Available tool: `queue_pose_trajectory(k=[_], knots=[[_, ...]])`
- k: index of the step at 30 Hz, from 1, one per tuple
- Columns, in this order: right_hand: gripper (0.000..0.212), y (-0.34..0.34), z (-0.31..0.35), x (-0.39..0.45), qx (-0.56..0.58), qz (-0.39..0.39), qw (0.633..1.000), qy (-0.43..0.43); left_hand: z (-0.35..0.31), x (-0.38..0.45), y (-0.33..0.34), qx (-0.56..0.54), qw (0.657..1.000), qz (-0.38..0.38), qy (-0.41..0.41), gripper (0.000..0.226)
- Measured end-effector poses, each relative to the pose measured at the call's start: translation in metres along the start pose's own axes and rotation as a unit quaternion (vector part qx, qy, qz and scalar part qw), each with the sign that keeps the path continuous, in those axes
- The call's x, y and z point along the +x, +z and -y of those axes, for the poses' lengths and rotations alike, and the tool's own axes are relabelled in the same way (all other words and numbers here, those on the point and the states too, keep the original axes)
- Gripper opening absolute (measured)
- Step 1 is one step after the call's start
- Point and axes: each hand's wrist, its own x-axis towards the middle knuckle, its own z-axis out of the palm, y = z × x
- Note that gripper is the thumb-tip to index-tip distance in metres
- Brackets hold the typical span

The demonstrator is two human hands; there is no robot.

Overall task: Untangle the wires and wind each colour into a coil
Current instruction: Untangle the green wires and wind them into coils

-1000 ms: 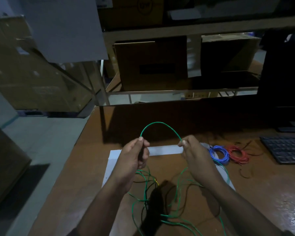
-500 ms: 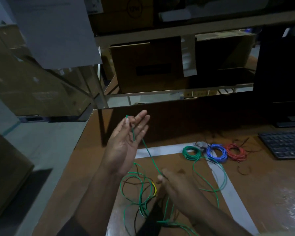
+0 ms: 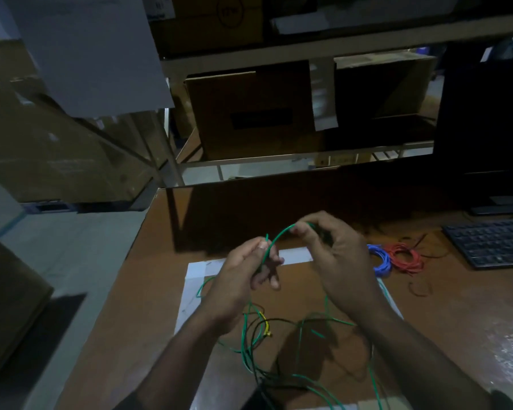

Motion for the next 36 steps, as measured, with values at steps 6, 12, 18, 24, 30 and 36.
queue_pose_trajectory(k=[6,12,18,24,30,36], knots=[[0.026,0.005,-0.006,0.015,-0.002,0.009,0.999,0.033,-0.018,-0.015,-0.002,-0.341,0.933,0.097,-0.065,0.032],[0.036,0.021,-0.012,-0.004,-0.015,0.101,0.992,0.072,-0.022,-0.013,-0.018,-0.479,0.867,0.128,-0.054,0.042],[0.037,0.029,-0.030,-0.038,-0.034,0.138,0.983,0.118,-0.029,-0.007,-0.033,-0.467,0.884,0.024,-0.002,0.047],[0.029,0.032,-0.022,-0.064,0.023,0.246,0.962,0.121,-0.022,0.008,-0.044,-0.370,0.919,-0.118,0.068,0.033],[0.021,0.022,-0.009,-0.063,0.071,0.331,0.934,0.116,-0.005,0.015,-0.049,-0.170,0.978,-0.103,0.063,0.032],[0.020,0.015,0.004,-0.017,0.003,0.116,0.993,-0.005,0.008,0.002,-0.011,0.024,0.999,-0.041,0.003,0.035]])
